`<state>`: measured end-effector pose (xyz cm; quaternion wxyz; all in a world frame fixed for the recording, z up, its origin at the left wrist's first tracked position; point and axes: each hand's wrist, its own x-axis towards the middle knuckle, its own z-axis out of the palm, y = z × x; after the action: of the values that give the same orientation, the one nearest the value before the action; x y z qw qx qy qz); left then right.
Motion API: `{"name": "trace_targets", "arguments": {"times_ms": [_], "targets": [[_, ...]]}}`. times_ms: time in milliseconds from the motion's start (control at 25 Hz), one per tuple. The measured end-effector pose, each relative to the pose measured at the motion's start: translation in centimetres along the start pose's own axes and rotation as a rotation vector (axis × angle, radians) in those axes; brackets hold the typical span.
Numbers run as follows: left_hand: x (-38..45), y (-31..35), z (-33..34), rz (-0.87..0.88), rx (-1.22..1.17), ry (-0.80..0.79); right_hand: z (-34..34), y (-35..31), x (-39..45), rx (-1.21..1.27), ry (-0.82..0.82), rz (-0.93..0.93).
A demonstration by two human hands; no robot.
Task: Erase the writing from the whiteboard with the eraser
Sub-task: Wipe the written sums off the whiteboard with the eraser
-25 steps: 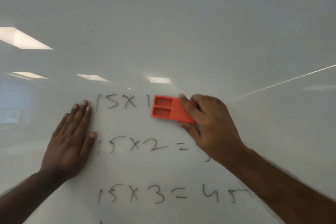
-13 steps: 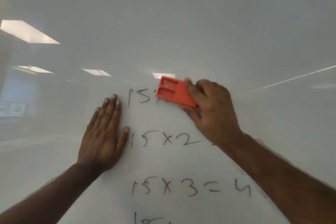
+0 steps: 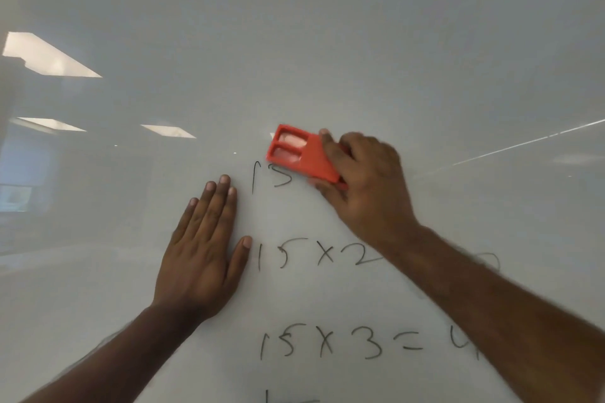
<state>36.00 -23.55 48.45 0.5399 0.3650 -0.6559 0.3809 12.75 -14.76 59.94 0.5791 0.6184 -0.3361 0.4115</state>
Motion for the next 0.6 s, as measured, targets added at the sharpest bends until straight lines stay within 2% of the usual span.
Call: {"name": "trace_targets", "arguments": {"times_ms": [120, 240, 280, 360, 480, 520, 600], "targets": [[-0.2, -0.2, 0.0, 0.015, 0.012, 0.001, 0.4, -1.9, -4.1, 0.024, -0.037, -0.18], [-0.4, -0.4, 0.1, 0.019, 0.017, -0.006, -0.8, 0.3, -5.2, -0.052, -0.051, -0.37], [-0.5, -0.4, 0.2, 0.019, 0.023, -0.008, -1.0, 1.3, -4.5, -0.075, -0.05, -0.383], [-0.5, -0.6, 0.3, 0.025, 0.03, -0.016, -1.1, 2.4, -1.8, -0.094, -0.021, -0.275], [-0.5, -0.7, 0.3, 0.037, 0.051, -0.032, 0.0, 0.4, 1.9, -0.076, 0.011, -0.042], [-0.5, -0.7, 0.3, 0.04, 0.052, -0.036, 0.6, -0.8, 2.2, -0.062, 0.007, -0.032], [-0.7, -0.8, 0.3, 0.047, 0.045, -0.031, 1.3, -2.6, 1.1, -0.037, -0.015, -0.136]]}}
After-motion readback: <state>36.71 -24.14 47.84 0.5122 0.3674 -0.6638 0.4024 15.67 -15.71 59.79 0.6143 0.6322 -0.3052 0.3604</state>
